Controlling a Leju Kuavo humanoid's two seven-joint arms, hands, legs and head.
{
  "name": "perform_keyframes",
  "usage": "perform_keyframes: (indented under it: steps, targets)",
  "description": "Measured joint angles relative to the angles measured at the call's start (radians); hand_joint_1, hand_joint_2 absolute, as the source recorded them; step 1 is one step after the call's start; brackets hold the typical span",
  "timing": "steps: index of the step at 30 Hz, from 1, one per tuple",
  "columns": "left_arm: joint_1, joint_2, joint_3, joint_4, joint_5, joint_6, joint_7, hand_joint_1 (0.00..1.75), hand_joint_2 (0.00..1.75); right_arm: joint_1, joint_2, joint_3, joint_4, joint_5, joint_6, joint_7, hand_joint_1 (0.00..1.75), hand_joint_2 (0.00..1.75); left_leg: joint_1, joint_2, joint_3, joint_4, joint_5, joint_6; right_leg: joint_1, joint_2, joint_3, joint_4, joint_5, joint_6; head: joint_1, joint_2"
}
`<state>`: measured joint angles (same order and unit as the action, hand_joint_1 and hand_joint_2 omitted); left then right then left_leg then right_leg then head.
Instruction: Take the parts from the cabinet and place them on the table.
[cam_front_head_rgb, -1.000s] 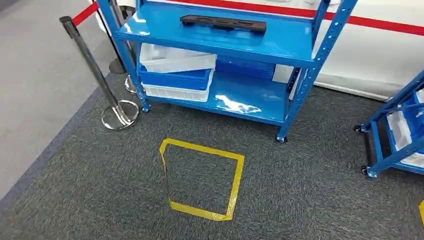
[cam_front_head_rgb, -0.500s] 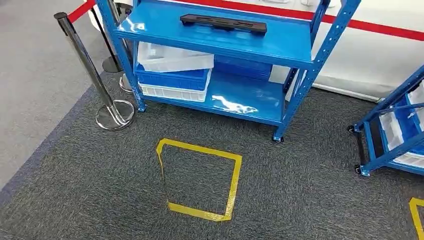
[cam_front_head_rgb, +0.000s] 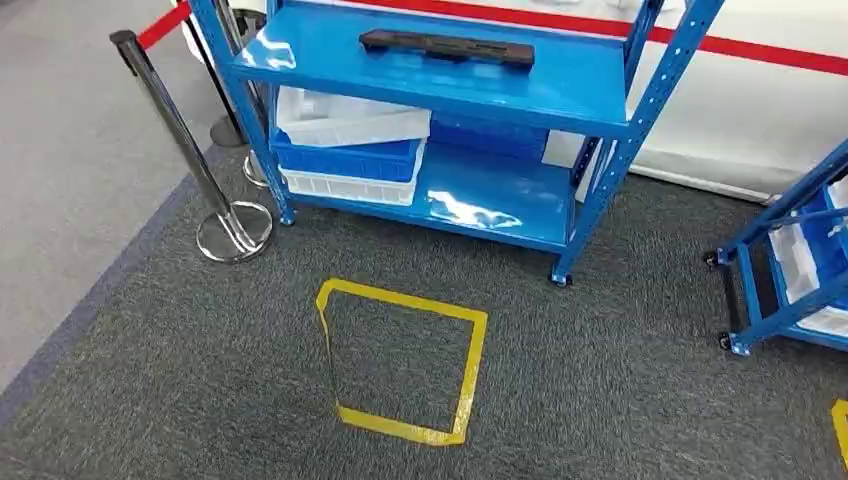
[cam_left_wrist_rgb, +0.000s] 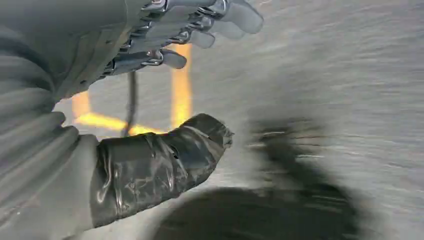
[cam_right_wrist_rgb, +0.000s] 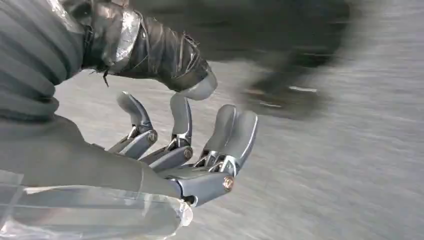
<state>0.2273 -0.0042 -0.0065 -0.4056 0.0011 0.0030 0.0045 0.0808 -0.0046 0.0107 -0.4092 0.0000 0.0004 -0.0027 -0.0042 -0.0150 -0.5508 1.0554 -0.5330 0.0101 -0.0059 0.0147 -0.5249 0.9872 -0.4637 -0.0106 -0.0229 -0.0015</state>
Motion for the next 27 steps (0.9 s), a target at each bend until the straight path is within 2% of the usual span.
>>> perform_keyframes:
  steps: [2, 3, 4, 5, 6, 8, 9, 10, 13, 14, 15, 16, 18, 19, 20, 21, 23, 24, 25, 27]
  targets:
    - [0.047, 0.000, 0.000, 0.062, 0.000, -0.001, 0.000, 0.00, 1.75, -0.049, 0.000, 0.000, -0.058, 0.000, 0.000, 0.000, 1.75, 1.75, 0.010, 0.002, -0.089, 0.163, -0.082, -0.011, -0.001, 0.001, -0.001, 0.003, -0.003, -0.006, 0.000, 0.000]
    - [0.066, 0.001, 0.000, 0.081, 0.000, 0.000, 0.000, 0.00, 1.75, -0.066, 0.000, 0.000, -0.078, 0.000, 0.000, 0.000, 1.75, 1.75, 0.012, 0.002, -0.126, 0.228, -0.102, -0.015, -0.001, 0.005, -0.001, 0.004, -0.005, -0.005, 0.000, 0.000]
    - [0.080, 0.002, 0.000, 0.095, 0.000, 0.000, 0.000, 0.00, 1.75, -0.079, -0.001, 0.000, -0.092, 0.000, 0.000, 0.000, 1.75, 1.75, 0.014, 0.002, -0.150, 0.263, -0.102, -0.018, -0.003, 0.009, -0.001, 0.007, -0.007, -0.004, -0.001, 0.000]
    - [0.086, 0.003, 0.000, 0.107, 0.000, 0.000, 0.000, 0.00, 1.75, -0.083, -0.001, 0.000, -0.103, 0.000, 0.000, 0.000, 1.75, 1.75, 0.017, 0.003, -0.148, 0.245, -0.075, -0.020, -0.005, 0.012, 0.000, 0.010, -0.011, -0.001, -0.001, 0.000]
    - [0.086, 0.005, 0.000, 0.113, 0.000, 0.000, 0.000, 0.00, 1.75, -0.082, 0.000, 0.000, -0.110, 0.000, 0.000, 0.000, 1.75, 1.75, 0.019, 0.004, -0.120, 0.180, -0.027, -0.023, -0.007, 0.014, 0.003, 0.013, -0.015, 0.002, -0.001, 0.000]
    - [0.067, 0.006, 0.000, 0.115, 0.000, 0.000, -0.001, 0.00, 1.75, -0.070, 0.000, 0.000, -0.113, 0.000, 0.000, 0.000, 1.75, 1.75, 0.024, 0.010, -0.029, -0.007, 0.066, -0.027, -0.012, 0.015, 0.011, 0.020, -0.027, 0.013, -0.001, 0.000]
    - [0.046, 0.005, 0.000, 0.115, 0.000, 0.000, -0.002, 0.00, 1.75, -0.052, -0.001, 0.000, -0.112, 0.000, 0.000, 0.002, 1.75, 1.75, 0.019, 0.008, -0.018, -0.017, 0.053, -0.021, -0.012, 0.015, 0.004, 0.021, -0.032, 0.020, -0.002, 0.000]
    - [0.026, 0.005, 0.000, 0.112, 0.000, 0.000, -0.004, 0.00, 1.75, -0.031, -0.001, 0.000, -0.107, 0.000, 0.000, 0.003, 1.75, 1.75, 0.018, 0.009, -0.016, -0.030, 0.057, -0.008, -0.007, 0.013, 0.002, 0.024, -0.039, 0.027, 0.001, 0.000]
    - [-0.034, 0.002, 0.000, 0.074, 0.000, 0.000, -0.007, 0.00, 1.75, 0.033, -0.001, 0.000, -0.068, 0.000, 0.000, 0.005, 1.75, 1.75, 0.017, 0.010, -0.014, -0.029, 0.052, 0.009, -0.006, 0.017, 0.009, 0.020, -0.040, 0.036, 0.001, 0.000]
    - [-0.067, 0.000, 0.000, 0.051, 0.000, 0.000, -0.009, 0.00, 1.75, 0.063, -0.001, 0.000, -0.049, 0.000, 0.000, 0.006, 1.75, 1.75, 0.019, 0.010, -0.010, -0.034, 0.054, 0.016, -0.007, 0.013, 0.010, 0.030, -0.049, 0.042, 0.001, 0.000]
    - [-0.080, 0.000, 0.000, 0.035, 0.000, 0.000, -0.009, 0.00, 1.75, 0.083, -0.001, 0.000, -0.032, 0.000, 0.000, 0.006, 1.75, 1.75, 0.019, 0.009, -0.006, -0.035, 0.052, 0.019, -0.008, 0.008, -0.004, 0.059, -0.068, 0.045, 0.004, 0.000]
    - [-0.114, 0.000, 0.000, 0.009, -0.001, 0.000, -0.011, 0.00, 1.75, 0.114, -0.001, 0.000, -0.003, 0.000, 0.000, 0.009, 1.75, 1.75, 0.018, 0.004, -0.006, -0.035, 0.051, 0.023, -0.005, 0.002, -0.043, 0.128, -0.103, 0.047, 0.006, 0.000]
    - [-0.158, 0.000, 0.000, -0.031, 0.000, 0.000, -0.010, 0.00, 1.75, 0.153, 0.000, 0.000, 0.042, 0.000, 0.000, 0.010, 1.75, 1.75, 0.014, -0.007, -0.006, -0.034, 0.047, 0.030, -0.004, -0.002, -0.145, 0.301, -0.170, 0.046, 0.009, 0.000]
    - [-0.176, 0.001, 0.000, -0.059, 0.000, 0.000, -0.010, 0.00, 1.75, 0.169, 0.000, 0.000, 0.064, 0.000, 0.000, 0.011, 1.75, 1.75, 0.012, -0.015, -0.005, -0.034, 0.046, 0.032, -0.003, -0.003, -0.182, 0.356, -0.178, 0.044, 0.008, 0.000]
    - [-0.185, 0.001, 0.000, -0.071, 0.000, 0.000, -0.010, 0.00, 1.75, 0.183, -0.001, 0.000, 0.084, -0.001, 0.000, 0.012, 1.75, 1.75, 0.010, -0.021, -0.002, -0.034, 0.044, 0.034, -0.002, -0.003, -0.194, 0.360, -0.160, 0.040, 0.009, 0.000]
    - [-0.194, 0.001, 0.000, -0.083, 0.000, 0.000, -0.010, 0.00, 1.75, 0.191, -0.001, 0.000, 0.094, -0.001, 0.000, 0.012, 1.75, 1.75, 0.008, -0.028, 0.003, -0.034, 0.041, 0.034, 0.000, -0.003, -0.181, 0.317, -0.119, 0.034, 0.009, 0.000]
    - [-0.189, 0.001, 0.000, -0.093, 0.000, 0.000, -0.010, 0.00, 1.75, 0.193, -0.003, 0.000, 0.105, -0.001, 0.000, 0.012, 1.75, 1.75, 0.006, -0.033, 0.016, -0.035, 0.034, 0.033, 0.009, -0.003, -0.108, 0.148, -0.017, 0.014, 0.010, 0.000]
    - [-0.172, 0.000, 0.000, -0.093, 0.000, 0.000, -0.009, 0.00, 1.75, 0.178, -0.005, 0.000, 0.105, -0.001, 0.000, 0.011, 1.75, 1.75, 0.007, -0.032, 0.022, -0.035, 0.028, 0.031, 0.019, -0.008, -0.070, 0.063, 0.019, -0.002, 0.010, 0.000]
    - [-0.152, 0.000, 0.000, -0.091, 0.000, 0.000, -0.008, 0.00, 1.75, 0.153, -0.005, 0.000, 0.103, 0.000, 0.000, 0.010, 1.75, 1.75, 0.001, -0.024, 0.017, -0.034, 0.020, 0.022, 0.022, -0.014, -0.057, 0.049, 0.013, -0.006, 0.008, 0.000]
    - [-0.119, 0.001, 0.000, -0.076, 0.000, 0.000, -0.004, 0.00, 1.75, 0.118, -0.005, 0.000, 0.083, 0.000, 0.000, 0.005, 1.75, 1.75, 0.006, -0.023, 0.020, -0.039, 0.018, 0.016, 0.025, -0.013, -0.057, 0.047, 0.013, -0.007, 0.009, 0.000]
